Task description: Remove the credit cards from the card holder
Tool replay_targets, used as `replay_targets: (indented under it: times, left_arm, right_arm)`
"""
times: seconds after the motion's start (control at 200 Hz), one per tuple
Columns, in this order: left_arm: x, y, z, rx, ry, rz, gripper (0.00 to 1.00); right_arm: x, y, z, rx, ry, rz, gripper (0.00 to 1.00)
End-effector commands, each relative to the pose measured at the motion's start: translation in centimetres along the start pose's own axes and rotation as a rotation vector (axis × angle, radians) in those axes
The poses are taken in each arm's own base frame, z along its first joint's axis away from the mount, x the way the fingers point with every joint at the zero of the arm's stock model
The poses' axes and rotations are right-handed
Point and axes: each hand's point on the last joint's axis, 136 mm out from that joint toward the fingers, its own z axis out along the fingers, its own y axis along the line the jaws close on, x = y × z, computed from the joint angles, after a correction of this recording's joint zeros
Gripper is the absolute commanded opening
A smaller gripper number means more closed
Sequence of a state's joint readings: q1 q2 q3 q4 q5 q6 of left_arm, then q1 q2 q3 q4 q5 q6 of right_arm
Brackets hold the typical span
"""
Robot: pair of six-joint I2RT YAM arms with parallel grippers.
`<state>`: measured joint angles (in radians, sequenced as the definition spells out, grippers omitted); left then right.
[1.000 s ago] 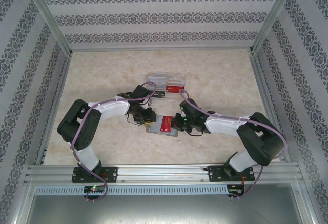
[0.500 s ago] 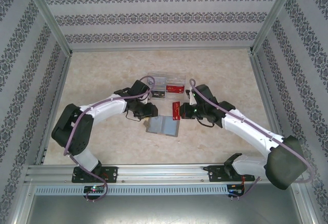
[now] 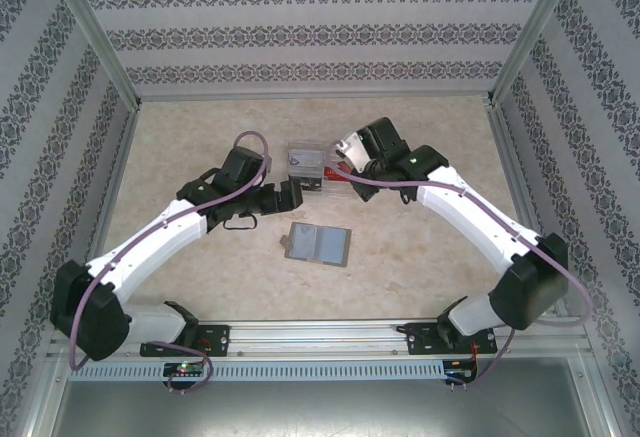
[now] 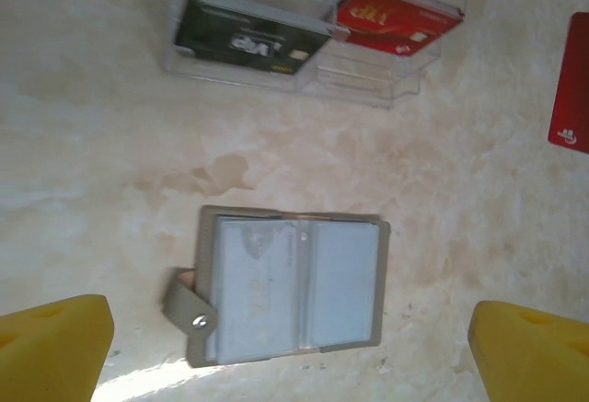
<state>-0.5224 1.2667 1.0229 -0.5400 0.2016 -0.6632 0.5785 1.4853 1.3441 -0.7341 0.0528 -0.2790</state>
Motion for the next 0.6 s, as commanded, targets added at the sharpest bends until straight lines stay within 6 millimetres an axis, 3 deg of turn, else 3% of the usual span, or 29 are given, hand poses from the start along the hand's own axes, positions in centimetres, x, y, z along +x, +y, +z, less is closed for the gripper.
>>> replay_targets:
  times: [0.0,0.275,0.6]
  left_arm:
    - [0.4,3.0,-1.6,-0.110,-0.034,-0.038,1.00]
    - [0.8,4.3,-3.1,-0.142,-0.056,-0.051,1.00]
    - [2.2,5.3,-3.3,-0.148,-0.046,-0.081,1.00]
  right_arm:
    - [0.1,-1.7,0.7,0.099,0.083,-0.290,0.00]
    - [-1.4,-1.4,4.4,0.169,0.154,-0.572,0.00]
    - [-2.5,-1.6,8.3,0.174,0.179,-0.622,0.00]
